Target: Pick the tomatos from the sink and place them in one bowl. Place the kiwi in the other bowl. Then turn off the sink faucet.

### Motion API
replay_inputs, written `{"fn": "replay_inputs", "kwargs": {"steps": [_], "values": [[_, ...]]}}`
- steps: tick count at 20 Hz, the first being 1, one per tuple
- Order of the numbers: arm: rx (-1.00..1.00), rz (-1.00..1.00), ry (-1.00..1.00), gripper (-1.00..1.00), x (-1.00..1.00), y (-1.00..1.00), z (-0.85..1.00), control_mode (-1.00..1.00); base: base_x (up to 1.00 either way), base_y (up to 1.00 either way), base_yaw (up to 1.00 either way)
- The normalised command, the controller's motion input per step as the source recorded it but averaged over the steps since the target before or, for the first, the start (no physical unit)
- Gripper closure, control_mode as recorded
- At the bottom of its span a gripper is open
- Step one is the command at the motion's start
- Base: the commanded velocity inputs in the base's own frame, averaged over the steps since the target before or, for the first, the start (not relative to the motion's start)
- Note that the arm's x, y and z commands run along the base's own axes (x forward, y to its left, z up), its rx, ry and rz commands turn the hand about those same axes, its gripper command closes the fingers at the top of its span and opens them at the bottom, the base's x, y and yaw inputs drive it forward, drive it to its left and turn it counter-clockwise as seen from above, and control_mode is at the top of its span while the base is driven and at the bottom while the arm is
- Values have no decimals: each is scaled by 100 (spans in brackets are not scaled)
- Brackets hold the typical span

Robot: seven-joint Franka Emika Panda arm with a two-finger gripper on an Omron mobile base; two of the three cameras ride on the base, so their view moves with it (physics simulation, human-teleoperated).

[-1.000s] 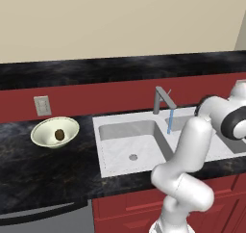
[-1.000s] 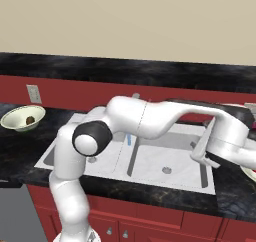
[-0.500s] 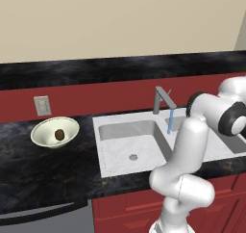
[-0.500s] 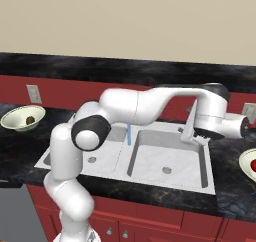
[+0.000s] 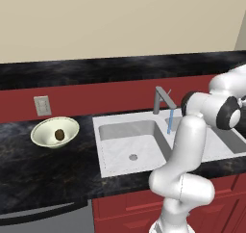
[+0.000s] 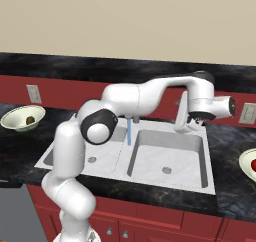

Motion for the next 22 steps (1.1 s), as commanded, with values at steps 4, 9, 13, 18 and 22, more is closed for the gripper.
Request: {"fn": "replay_inputs", "kwargs": {"steps": [4, 9, 13, 18, 22], "values": [[0, 9, 8, -100, 25, 31, -11, -100, 0, 0, 0], [0, 4, 0, -100, 5, 34, -14, -100, 0, 0, 0], [0, 0, -20, -100, 0, 27, -13, -100, 0, 0, 0], [0, 0, -25, -100, 0, 20, -1, -100, 0, 0, 0], [0, -1, -16, -100, 0, 27, -3, -100, 0, 0, 0]]}}
